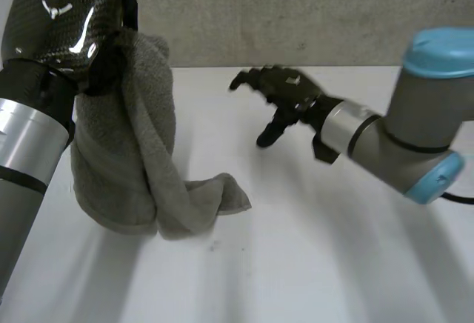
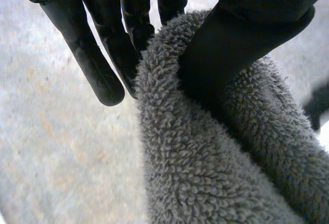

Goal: Fold the towel.

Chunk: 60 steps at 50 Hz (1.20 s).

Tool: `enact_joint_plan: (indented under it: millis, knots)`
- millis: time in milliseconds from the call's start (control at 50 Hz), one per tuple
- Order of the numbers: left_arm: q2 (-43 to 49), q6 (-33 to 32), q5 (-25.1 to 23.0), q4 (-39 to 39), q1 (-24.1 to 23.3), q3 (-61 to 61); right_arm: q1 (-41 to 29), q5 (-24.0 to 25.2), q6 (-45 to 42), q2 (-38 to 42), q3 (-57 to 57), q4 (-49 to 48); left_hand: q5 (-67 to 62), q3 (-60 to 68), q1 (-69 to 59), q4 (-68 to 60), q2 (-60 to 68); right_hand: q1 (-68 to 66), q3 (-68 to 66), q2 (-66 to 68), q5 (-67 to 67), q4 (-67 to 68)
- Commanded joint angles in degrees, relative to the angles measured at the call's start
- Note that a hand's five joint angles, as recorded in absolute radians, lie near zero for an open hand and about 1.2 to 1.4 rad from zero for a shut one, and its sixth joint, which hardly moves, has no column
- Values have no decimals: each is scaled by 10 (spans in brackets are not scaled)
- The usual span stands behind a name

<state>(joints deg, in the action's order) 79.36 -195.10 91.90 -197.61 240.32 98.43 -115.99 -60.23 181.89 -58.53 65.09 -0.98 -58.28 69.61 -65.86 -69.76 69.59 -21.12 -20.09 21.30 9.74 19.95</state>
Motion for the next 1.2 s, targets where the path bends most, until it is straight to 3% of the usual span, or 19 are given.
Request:
enact_joint_plan:
  millis: [20,100,220,260,280,320,380,420,480,600,740,860,920,980,1020,1040,1080,1200]
  knots:
    - [-48,-3,-1,8,-24,-21,-36,73,16,120,-84,42,-117,104,-141,-102,104,4,-6,-6,9,7]
    - [-57,-4,-1,14,-24,-21,-61,119,34,183,-117,83,-117,104,-141,-102,104,-7,-18,6,21,19]
    - [-54,-4,-1,14,-21,-15,-94,139,26,208,-114,102,-117,104,-141,-102,104,-60,-70,58,73,71]
    - [-49,-4,-1,14,-16,-12,-103,136,18,209,-107,101,-117,104,-141,-102,104,-269,-279,267,282,280]
    - [-49,-4,-1,14,-16,-12,-103,136,18,209,-107,101,-117,104,-141,-102,104,-270,-280,268,284,281]
    - [-47,-4,-1,14,-14,-11,-103,118,15,207,-113,98,-117,104,-141,-102,104,-587,-598,586,601,599]
    - [-43,-4,-2,13,-7,-11,-102,96,15,202,-118,97,-117,104,-141,-102,104,-589,-599,587,603,601]
    - [-33,-3,-2,12,2,-11,-91,36,15,179,-126,91,-117,104,-141,-102,104,-589,-599,587,603,601]
    - [-26,-2,-3,11,8,-11,-50,-8,14,135,-121,80,-117,104,-141,-102,104,-589,-599,587,603,601]
    - [1,1,-3,7,32,-13,-3,-36,18,62,-89,42,-117,104,-141,-102,104,-589,-599,587,603,601]
    - [56,2,-1,-24,33,-11,56,-77,13,-108,45,-67,-117,104,-141,-102,104,-589,-599,587,603,601]
    - [111,2,2,-25,21,-4,64,-74,-13,-163,101,-32,-117,104,-141,-102,104,-589,-599,587,603,601]
    - [148,2,1,-25,9,8,65,-63,-134,-196,145,81,-117,104,-141,-102,104,-589,-599,587,603,601]
    - [187,2,2,-23,-8,17,62,-62,-187,-196,159,118,-117,104,-141,-102,104,-589,-599,587,603,601]
    - [221,0,1,-23,-17,27,61,-72,-301,-194,191,197,-117,104,-141,-102,104,-589,-599,587,603,601]
    - [222,0,1,-23,-17,27,61,-72,-302,-194,191,198,-117,104,-141,-102,104,-589,-599,587,603,601]
    - [246,-3,1,-21,-17,36,62,-77,-395,-188,227,277,-117,104,-141,-102,104,-589,-599,587,603,601]
    - [257,-5,0,-8,-16,48,67,-75,-457,-179,271,345,-117,104,-141,-102,104,-589,-599,587,603,601]
